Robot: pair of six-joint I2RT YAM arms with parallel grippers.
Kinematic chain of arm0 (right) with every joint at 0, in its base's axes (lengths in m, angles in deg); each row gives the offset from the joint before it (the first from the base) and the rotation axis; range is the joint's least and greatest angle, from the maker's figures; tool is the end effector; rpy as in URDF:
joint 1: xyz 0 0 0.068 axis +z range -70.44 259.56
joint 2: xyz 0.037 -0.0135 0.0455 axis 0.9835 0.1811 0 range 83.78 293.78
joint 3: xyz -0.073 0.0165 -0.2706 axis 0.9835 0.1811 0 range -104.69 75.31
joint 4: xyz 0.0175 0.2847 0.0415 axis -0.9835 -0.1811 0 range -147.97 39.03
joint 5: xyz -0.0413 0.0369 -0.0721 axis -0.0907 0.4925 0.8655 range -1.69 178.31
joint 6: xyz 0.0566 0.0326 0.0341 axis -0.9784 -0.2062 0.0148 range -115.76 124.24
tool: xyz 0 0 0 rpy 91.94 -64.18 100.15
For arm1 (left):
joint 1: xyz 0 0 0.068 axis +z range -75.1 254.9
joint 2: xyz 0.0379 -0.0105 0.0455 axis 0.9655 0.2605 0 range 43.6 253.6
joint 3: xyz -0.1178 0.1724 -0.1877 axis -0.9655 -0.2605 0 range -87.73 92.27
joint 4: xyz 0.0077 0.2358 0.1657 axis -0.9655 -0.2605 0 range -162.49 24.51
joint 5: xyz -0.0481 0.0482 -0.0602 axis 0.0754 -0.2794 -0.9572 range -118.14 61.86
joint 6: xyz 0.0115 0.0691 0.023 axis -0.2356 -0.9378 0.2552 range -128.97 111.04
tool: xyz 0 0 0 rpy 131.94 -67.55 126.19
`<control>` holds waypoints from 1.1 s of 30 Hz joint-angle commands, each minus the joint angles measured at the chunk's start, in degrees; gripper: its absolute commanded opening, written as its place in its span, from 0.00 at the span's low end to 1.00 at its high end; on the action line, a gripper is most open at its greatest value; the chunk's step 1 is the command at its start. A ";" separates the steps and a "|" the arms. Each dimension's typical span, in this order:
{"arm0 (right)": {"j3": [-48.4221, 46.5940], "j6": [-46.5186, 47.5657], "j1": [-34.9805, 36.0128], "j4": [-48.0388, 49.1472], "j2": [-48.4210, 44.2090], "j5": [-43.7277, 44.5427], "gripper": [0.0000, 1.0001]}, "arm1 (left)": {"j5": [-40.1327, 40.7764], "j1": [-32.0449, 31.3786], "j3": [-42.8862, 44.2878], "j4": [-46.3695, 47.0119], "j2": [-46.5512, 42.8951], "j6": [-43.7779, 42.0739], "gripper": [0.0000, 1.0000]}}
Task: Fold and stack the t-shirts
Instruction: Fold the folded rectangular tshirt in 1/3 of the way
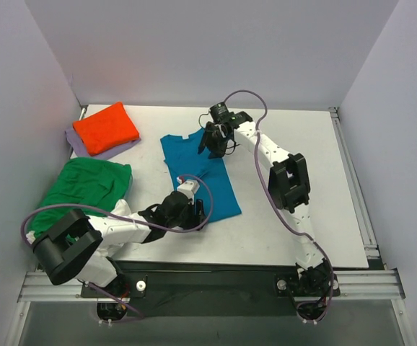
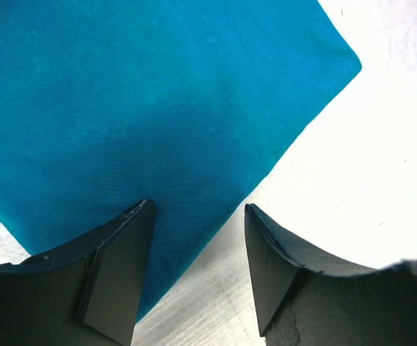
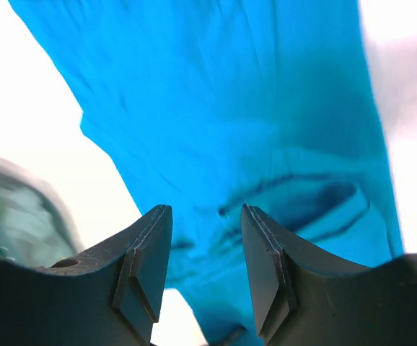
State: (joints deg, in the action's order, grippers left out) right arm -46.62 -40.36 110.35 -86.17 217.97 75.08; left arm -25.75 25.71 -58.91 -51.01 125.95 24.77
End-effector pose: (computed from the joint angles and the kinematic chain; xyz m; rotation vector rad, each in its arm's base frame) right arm 0.4912 0.3090 0.2106 0.1932 2.5562 0.8444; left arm 0.1980 -0.2253 0.1137 0.2934 2.3369 -0.7061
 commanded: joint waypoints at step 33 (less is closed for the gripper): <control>66.99 1.45 2.35 12.88 -42.26 -9.09 0.43 | -1.16 11.83 2.73 -40.50 -29.00 6.78 0.72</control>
State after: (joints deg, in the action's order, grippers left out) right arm 19.89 -37.36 112.25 -74.76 178.04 66.71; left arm -23.04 36.60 -57.43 -93.52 96.31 31.39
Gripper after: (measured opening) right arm 0.430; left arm 0.722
